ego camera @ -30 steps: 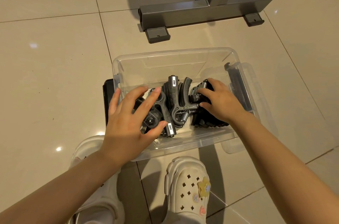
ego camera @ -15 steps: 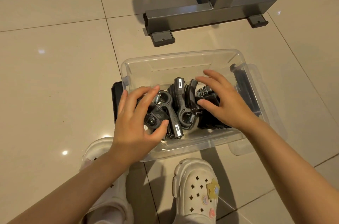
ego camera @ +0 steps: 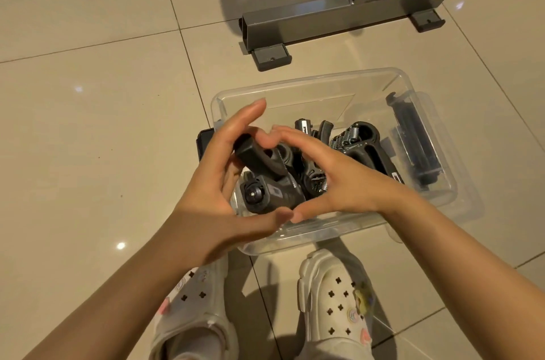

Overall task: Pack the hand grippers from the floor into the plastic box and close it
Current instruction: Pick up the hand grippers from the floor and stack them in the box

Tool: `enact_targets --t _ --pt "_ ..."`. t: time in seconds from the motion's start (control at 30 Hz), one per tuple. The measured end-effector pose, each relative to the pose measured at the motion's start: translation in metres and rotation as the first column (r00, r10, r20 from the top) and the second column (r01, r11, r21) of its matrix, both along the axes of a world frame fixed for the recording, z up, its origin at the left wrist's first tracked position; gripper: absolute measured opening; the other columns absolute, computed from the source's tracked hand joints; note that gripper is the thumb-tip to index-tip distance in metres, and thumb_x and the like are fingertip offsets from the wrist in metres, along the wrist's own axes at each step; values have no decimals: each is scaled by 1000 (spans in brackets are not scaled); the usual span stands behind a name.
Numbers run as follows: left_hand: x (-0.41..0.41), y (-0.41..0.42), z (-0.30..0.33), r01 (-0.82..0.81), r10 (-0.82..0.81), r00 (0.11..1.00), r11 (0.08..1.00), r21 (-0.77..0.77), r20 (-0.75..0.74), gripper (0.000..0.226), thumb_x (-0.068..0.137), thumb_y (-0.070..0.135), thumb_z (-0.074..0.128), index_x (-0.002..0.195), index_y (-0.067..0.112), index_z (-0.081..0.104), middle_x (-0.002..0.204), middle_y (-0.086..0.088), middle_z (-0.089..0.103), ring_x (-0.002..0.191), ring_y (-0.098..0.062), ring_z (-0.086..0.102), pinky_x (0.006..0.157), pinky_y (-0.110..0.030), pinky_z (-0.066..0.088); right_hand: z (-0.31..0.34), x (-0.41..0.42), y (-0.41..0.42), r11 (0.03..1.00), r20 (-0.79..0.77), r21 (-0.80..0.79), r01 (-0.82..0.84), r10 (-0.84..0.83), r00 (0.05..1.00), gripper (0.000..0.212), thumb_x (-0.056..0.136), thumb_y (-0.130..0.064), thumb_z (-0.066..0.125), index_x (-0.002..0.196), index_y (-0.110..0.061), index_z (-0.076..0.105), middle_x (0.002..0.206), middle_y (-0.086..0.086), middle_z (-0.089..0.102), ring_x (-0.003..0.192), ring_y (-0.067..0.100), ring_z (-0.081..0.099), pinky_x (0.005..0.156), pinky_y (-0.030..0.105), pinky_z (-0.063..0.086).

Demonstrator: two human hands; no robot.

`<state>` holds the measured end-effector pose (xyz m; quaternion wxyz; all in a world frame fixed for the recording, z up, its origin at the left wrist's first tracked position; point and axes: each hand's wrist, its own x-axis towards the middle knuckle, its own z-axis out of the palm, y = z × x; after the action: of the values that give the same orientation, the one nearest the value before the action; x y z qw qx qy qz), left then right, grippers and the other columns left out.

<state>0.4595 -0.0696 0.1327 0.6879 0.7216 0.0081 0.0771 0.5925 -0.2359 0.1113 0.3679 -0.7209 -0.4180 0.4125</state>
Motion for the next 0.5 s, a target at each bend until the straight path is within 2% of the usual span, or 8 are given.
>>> enact_targets --t 0.07,0.13,0.17,0.27,0.3,0.37,0.43,0.5 --pt "3 -2 2 35 -35 999 999 -27 9 94 61 17 79 138 45 32 116 13 50 116 -21 53 100 -31 44 5 3 -3 1000 1 -14 -17 17 1000 100 67 -22 85 144 -40 23 150 -31 17 141 -7 12 116 21 18" --pt "7 -5 2 66 -66 998 997 -29 3 95 61 17 78 137 48 31 118 17 50 117 -19 53 96 -29 45 6 2 -2 1000 26 -7 -12 12 1000 98 67 -21 85 145 -33 26 151 -19 24 140 0 22 115 29 24" --pt "8 -5 1 76 -76 997 997 -6 -11 95 62 19 78 137 49 30 120 18 49 119 -19 52 97 -28 44 5 1 -1 1000 42 -5 8 -7 999 97 67 -19 85 144 -32 28 150 -18 28 138 0 26 114 27 26" --pt "11 -1 -8 82 -71 996 965 250 -53 90 68 39 74 141 49 23 135 27 38 134 -8 36 107 -21 32 -1 1 -2 995 202 -77 61 -44 978 99 66 -25 84 145 -33 26 147 -18 30 134 -2 29 110 22 29" --pt "12 1 -16 55 -37 998 923 381 -54 89 70 48 71 143 47 20 141 31 30 138 -2 26 113 -25 25 -5 2 -4 987 294 -135 84 -41 955 100 65 -31 83 146 -33 25 147 -17 30 134 0 28 110 26 27" --pt "16 4 -33 -53 115 991 821 569 -73 89 71 60 62 145 44 17 147 29 17 142 3 8 118 -43 12 -12 4 -7 952 451 -246 184 -55 891 101 63 -41 80 146 -35 23 147 -12 31 136 9 26 113 37 21" --pt "20 4 -47 -124 261 957 765 632 -128 88 71 68 53 145 42 14 152 16 14 143 -3 0 117 -51 6 -19 2 -5 890 543 -313 332 -120 831 99 63 -49 76 145 -33 24 144 -7 36 135 15 28 112 41 16" --pt "23 0 -59 -117 301 941 714 690 -152 86 73 72 45 146 39 14 157 7 11 145 -10 -6 116 -53 2 -27 -2 0 809 636 -384 446 -118 762 97 65 -56 71 145 -28 24 141 -1 41 134 19 30 113 46 12"
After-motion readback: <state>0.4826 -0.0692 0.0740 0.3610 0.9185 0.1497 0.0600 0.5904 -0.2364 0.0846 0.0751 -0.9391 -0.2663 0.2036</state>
